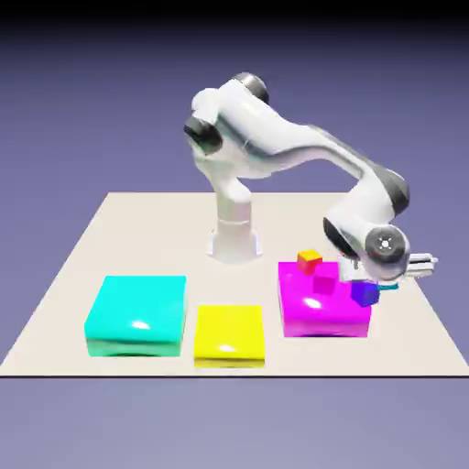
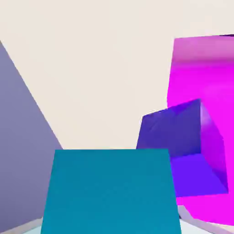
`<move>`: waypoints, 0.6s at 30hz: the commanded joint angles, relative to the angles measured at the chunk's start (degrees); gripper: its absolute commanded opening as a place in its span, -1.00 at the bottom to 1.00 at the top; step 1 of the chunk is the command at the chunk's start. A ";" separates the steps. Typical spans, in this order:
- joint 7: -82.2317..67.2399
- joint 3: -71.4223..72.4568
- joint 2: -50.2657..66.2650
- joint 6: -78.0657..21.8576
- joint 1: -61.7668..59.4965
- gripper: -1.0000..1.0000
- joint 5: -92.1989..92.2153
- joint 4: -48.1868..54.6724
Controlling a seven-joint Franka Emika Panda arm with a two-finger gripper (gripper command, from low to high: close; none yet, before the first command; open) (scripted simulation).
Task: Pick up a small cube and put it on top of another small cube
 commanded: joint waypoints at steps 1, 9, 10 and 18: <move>-1.24 -0.74 -2.08 -0.62 0.36 -1.00 0.64 -1.62; -10.34 -8.73 -18.69 -5.86 3.99 -1.00 6.08 -14.73; -11.41 -9.88 -20.77 -6.56 4.50 -1.00 6.71 -16.39; -15.89 -18.38 -31.74 -11.00 8.13 -1.00 9.33 -25.34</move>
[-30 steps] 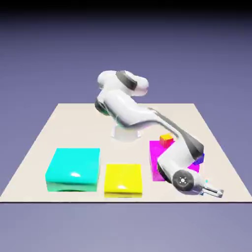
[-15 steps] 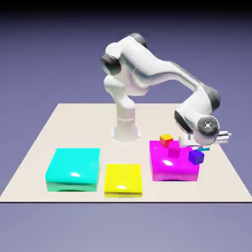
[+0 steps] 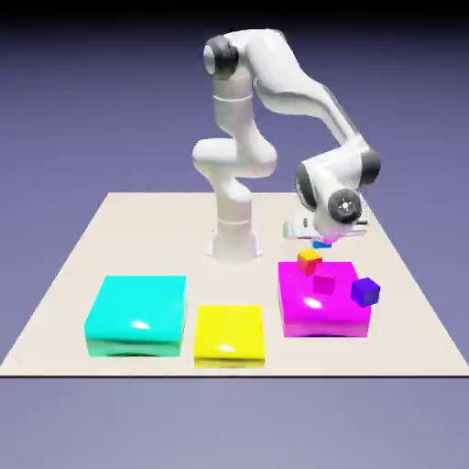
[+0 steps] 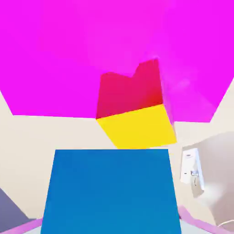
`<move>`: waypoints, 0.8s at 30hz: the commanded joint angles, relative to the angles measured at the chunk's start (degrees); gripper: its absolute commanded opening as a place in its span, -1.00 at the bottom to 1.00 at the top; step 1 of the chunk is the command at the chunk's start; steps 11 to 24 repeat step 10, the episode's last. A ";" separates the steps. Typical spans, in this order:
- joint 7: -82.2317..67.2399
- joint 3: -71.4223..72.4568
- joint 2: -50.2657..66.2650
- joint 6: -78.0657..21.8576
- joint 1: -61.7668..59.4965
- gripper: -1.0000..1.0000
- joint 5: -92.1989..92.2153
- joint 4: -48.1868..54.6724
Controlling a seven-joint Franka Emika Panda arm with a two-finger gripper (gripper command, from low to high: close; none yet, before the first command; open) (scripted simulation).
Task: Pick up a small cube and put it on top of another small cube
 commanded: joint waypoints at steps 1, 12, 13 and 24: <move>-0.24 0.23 0.30 2.36 0.34 -1.00 0.20 -2.07; 0.00 0.00 0.00 -0.02 0.01 1.00 -0.11 0.00; 0.00 0.00 0.00 -0.02 0.01 1.00 -0.11 0.00; 0.00 0.00 0.00 -0.02 0.01 1.00 -0.11 0.00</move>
